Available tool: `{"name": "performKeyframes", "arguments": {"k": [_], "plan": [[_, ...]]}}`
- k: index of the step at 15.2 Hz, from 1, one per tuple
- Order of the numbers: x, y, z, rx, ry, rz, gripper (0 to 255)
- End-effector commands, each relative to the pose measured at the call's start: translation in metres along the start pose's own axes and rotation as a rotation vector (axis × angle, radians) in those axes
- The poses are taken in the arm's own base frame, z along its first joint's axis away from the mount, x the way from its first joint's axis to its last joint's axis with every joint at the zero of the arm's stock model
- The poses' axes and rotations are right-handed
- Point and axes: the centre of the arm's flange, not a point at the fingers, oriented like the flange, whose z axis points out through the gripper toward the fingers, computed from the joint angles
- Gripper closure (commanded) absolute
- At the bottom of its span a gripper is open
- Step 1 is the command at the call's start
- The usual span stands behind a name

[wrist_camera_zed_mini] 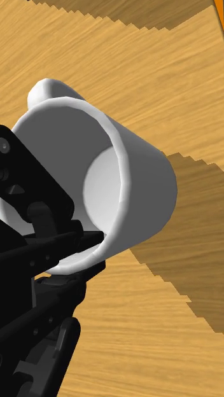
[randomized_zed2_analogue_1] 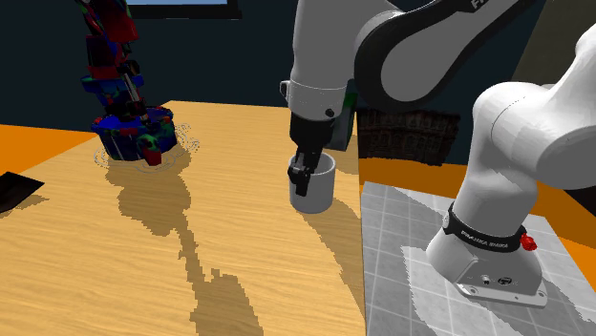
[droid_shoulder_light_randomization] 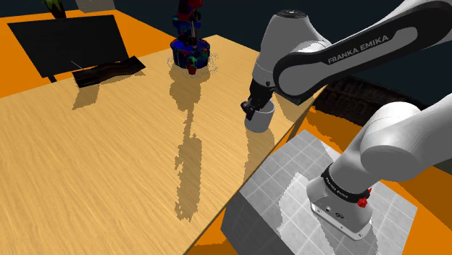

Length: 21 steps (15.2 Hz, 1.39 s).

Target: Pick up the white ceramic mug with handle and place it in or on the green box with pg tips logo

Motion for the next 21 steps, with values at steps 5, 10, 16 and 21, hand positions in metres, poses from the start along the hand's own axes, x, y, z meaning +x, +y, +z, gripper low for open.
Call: {"name": "performKeyframes", "arguments": {"k": [5, 10, 16, 21], "plan": [[0.001, 0.000, -0.005, 0.000, 0.000, 0.000, 255], [0.004, 0.001, -0.031, 0.000, 0.000, 0.000, 255], [0.007, 0.001, -0.063, 0.000, 0.000, 0.000, 255], [0.010, 0.002, -0.089, 0.000, 0.000, 0.000, 255]]}}
